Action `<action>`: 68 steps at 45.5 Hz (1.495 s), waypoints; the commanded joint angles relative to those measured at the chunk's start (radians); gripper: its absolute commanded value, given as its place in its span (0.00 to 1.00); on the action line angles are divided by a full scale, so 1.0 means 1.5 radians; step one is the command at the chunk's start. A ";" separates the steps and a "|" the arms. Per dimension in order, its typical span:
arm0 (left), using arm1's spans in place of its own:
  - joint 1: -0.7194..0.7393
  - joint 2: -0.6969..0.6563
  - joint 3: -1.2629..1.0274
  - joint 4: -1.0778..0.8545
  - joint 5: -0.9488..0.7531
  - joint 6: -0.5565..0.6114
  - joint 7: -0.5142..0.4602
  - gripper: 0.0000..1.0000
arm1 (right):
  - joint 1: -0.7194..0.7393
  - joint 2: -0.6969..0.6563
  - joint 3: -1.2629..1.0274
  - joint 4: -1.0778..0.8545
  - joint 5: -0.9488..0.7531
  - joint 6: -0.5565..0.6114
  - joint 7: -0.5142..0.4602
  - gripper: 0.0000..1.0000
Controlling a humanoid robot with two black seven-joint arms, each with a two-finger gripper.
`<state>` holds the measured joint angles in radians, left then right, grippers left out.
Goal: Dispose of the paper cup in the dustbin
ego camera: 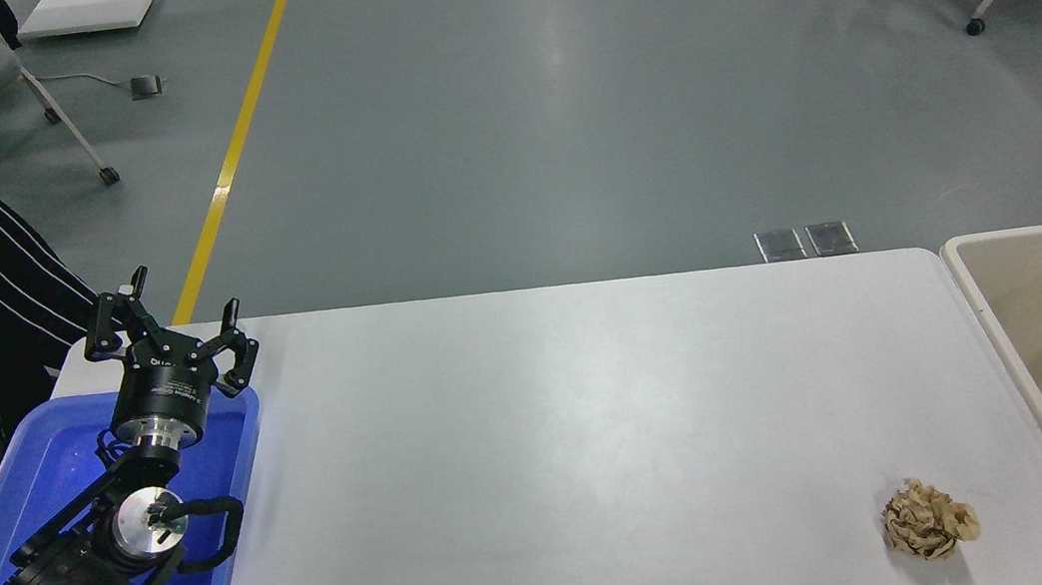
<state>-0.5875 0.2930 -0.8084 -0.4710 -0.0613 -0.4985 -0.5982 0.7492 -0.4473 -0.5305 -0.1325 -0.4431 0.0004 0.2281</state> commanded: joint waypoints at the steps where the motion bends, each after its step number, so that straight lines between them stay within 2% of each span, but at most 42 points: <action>1: 0.000 0.000 0.000 0.000 0.000 0.000 0.000 1.00 | 0.011 0.028 0.031 -0.002 0.085 0.004 0.001 0.99; 5: 0.000 0.000 0.000 0.000 0.000 0.000 0.000 1.00 | 0.011 0.028 0.109 0.000 0.103 0.030 0.002 0.99; 11: 0.000 0.000 0.000 0.000 0.000 0.000 0.000 1.00 | 0.014 0.024 0.230 0.002 0.117 0.112 0.008 0.99; 22: 0.000 0.000 0.000 0.000 0.000 0.000 0.000 1.00 | 0.032 0.022 0.501 0.058 0.158 0.206 0.056 0.99; 31: 0.000 0.000 0.000 0.000 0.000 0.000 0.000 1.00 | 0.027 0.024 0.627 0.176 0.170 0.212 0.060 0.99; 43: 0.000 0.000 0.000 0.000 0.000 0.000 0.000 1.00 | -0.052 0.028 0.833 0.451 0.159 0.204 0.102 0.99; 58: 0.000 0.000 0.000 0.000 0.000 0.000 0.000 1.00 | -0.123 0.072 0.934 0.524 0.141 0.202 0.189 0.99; 68: 0.000 0.000 0.000 0.000 0.000 0.000 0.000 1.00 | -0.130 0.080 0.966 0.536 0.101 0.202 0.195 1.00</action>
<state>-0.5875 0.2930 -0.8084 -0.4709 -0.0614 -0.4986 -0.5983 0.5863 -0.3458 0.8471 0.6199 -0.2457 0.3040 0.4880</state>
